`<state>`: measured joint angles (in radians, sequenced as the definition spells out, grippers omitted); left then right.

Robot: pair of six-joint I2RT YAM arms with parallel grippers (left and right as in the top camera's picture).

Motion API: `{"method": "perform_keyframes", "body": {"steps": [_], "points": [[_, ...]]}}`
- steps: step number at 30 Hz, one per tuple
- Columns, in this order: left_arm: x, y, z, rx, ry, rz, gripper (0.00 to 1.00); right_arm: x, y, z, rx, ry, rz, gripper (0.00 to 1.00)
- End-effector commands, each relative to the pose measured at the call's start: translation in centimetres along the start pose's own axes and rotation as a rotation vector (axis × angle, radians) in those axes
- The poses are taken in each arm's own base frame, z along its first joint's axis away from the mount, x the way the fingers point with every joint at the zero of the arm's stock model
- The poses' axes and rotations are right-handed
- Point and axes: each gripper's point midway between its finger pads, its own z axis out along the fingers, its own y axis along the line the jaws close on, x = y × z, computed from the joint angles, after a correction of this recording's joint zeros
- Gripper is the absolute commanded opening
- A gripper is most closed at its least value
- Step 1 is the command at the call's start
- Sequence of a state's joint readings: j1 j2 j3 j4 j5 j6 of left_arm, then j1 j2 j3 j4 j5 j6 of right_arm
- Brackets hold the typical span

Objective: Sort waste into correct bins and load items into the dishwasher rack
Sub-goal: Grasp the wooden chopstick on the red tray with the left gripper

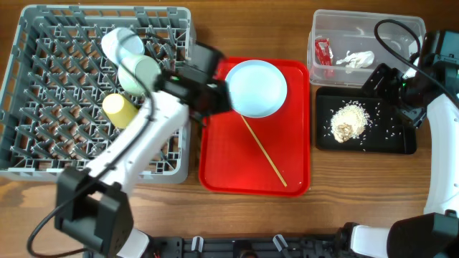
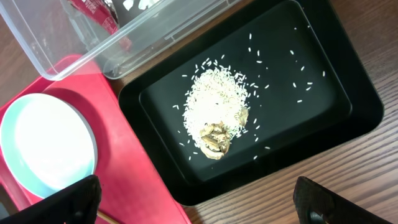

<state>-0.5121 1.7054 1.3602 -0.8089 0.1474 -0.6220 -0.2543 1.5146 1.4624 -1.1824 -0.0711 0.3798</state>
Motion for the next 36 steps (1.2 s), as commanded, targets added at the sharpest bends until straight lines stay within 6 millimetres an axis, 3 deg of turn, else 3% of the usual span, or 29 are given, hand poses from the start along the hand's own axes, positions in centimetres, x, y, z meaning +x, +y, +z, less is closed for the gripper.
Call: {"method": "perform_keyframes", "body": {"steps": [1,7,10,14,17,19,20,29,32,36], "points": [[4.1,-2.1,4.1,-0.044,0.091,-0.101,0.45,-0.1,0.2,-0.3,-0.015,-0.006,-0.013,1.00],[8.7,-4.0,9.4,-0.086,0.174,-0.076,0.43,0.0,0.3,-0.3,-0.020,-0.001,-0.014,1.00],[10.0,-3.4,11.5,-0.152,0.170,-0.035,0.41,0.1,0.3,-0.3,-0.020,0.000,-0.013,1.00],[10.9,-2.5,12.8,-0.206,0.169,-0.009,0.41,0.1,0.3,-0.3,-0.020,0.000,-0.013,1.00],[11.4,-1.8,12.9,-0.243,0.180,-0.002,0.36,0.1,0.3,-0.3,-0.020,0.000,-0.014,1.00],[11.4,-1.4,12.7,-0.262,0.178,-0.002,0.11,0.1,0.3,-0.3,-0.020,0.000,-0.014,1.00],[11.4,-1.3,12.7,-0.265,0.180,-0.003,0.06,0.1,0.3,-0.3,-0.020,0.000,-0.013,1.00],[11.4,-0.5,12.3,-0.288,0.192,-0.018,0.04,0.1,0.3,-0.3,-0.020,0.000,-0.014,1.00],[10.1,0.1,11.5,-0.292,0.179,-0.051,0.04,0.1,0.3,-0.3,-0.020,0.001,-0.013,1.00],[6.2,1.2,8.6,-0.283,0.085,-0.101,0.04,0.1,0.3,-0.3,-0.019,0.003,-0.013,1.00]]}}
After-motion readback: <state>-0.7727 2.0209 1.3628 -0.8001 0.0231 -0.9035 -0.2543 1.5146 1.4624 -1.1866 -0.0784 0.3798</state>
